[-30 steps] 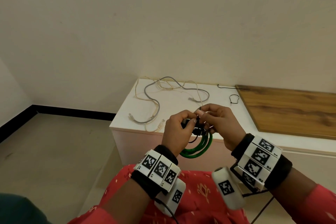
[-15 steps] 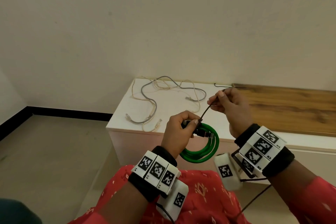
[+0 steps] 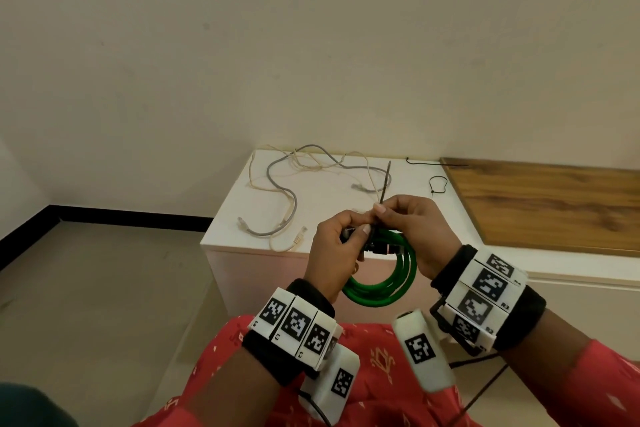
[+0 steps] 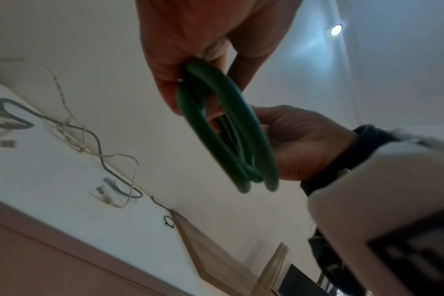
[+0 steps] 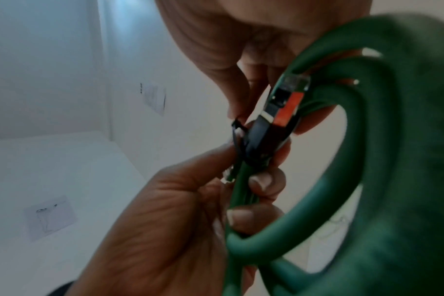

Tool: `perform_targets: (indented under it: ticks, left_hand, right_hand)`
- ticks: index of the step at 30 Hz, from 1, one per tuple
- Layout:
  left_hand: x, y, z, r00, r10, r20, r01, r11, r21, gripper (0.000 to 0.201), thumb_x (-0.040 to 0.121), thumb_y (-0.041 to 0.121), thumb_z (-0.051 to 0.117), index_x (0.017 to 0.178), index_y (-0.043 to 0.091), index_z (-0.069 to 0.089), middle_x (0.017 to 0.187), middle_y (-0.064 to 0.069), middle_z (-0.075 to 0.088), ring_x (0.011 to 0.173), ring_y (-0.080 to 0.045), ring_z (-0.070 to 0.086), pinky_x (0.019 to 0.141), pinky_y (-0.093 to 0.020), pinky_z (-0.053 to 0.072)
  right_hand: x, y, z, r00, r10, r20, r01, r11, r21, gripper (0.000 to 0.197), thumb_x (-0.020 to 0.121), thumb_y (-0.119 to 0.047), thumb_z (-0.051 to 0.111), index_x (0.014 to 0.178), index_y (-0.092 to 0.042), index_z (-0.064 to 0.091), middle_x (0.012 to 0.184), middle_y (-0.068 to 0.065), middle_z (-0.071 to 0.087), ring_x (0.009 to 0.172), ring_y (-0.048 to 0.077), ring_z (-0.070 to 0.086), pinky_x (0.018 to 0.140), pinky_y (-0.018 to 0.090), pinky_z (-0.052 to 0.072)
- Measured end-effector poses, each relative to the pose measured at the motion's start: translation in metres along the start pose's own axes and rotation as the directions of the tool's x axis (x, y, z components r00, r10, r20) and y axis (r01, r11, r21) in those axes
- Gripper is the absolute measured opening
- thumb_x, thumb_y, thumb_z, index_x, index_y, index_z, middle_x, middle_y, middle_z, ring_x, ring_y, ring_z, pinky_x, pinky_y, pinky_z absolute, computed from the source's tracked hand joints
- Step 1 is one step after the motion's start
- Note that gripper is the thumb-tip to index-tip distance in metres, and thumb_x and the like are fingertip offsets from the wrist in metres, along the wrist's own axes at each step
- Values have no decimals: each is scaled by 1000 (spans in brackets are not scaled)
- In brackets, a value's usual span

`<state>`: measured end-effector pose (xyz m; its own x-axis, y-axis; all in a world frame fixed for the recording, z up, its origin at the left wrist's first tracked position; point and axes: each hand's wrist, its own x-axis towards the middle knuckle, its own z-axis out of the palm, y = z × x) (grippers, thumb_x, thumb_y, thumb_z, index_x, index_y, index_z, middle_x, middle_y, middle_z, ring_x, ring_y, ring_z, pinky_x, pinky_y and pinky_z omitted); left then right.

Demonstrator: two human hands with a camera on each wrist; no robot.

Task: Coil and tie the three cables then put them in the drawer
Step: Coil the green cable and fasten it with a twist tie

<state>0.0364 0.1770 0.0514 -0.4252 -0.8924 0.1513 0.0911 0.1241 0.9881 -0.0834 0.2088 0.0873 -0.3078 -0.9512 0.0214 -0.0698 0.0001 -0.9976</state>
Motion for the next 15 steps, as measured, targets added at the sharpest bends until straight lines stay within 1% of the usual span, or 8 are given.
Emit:
perform_targets:
  ticks: [2,4,6,8,10,13,14,15]
  left_hand:
    - [0,1,1,1000,-2,15,2,1000,3,23,92,4,47,82,20,61,64,-12,51,48,-9,41,41,-19,35]
    - [0,2,2,999,-8,34,7,1000,19,22,92,4,46,83,18,61,74,-17,55,49,-11,42,45,-20,37]
    - [0,2,3,999,-16,44,14,999,51,20,93,5,45,87,15,61,81,-18,59,51,-12,43,51,-22,39]
    - [-1,2,5,999,-11,53,6,997,83,20,94,7,43,86,16,60,83,-15,61,51,-13,43,54,-24,39]
    - [-1,1,5,998,16,69,-25,991,132,23,95,8,41,84,22,57,82,-11,61,52,-12,43,56,-24,38]
    - [-3,-3,7,991,74,112,-97,970,223,16,95,15,42,88,22,55,79,3,60,54,-2,46,57,-22,36]
    - [-5,-4,7,988,79,136,-109,967,231,10,92,21,46,91,22,56,79,4,61,57,-2,50,59,-24,39]
    - [-7,-4,7,984,80,158,-116,964,237,10,87,26,51,94,23,57,82,4,63,64,-3,56,64,-27,44]
  right_hand:
    - [3,-1,-2,998,-7,-67,9,1000,30,21,91,-3,48,70,-4,54,76,12,63,69,21,61,70,33,52]
    - [6,-1,-6,993,0,-120,7,998,58,25,92,-2,45,68,-6,51,74,10,63,69,20,61,72,33,47]
    - [7,-2,-9,989,25,-149,-8,993,116,27,93,0,42,68,-6,49,71,10,61,69,20,61,70,31,46]
    - [7,-2,-9,987,35,-158,-6,984,178,27,94,0,41,68,-6,48,69,11,59,69,22,61,72,33,48]
    - [6,-1,-7,984,-13,-176,39,988,146,27,93,0,42,68,-7,49,68,9,59,69,22,60,76,35,48]
    - [4,-2,-7,982,-68,-176,76,997,34,27,93,-2,45,67,-10,48,67,6,60,69,20,60,70,31,47]
    - [4,-3,-8,984,-56,-167,62,997,36,27,93,-2,45,67,-10,48,67,6,60,68,19,61,68,29,46]
    - [4,-3,-9,988,-31,-153,42,997,63,27,93,-2,44,67,-9,48,67,6,59,68,18,61,67,29,47]
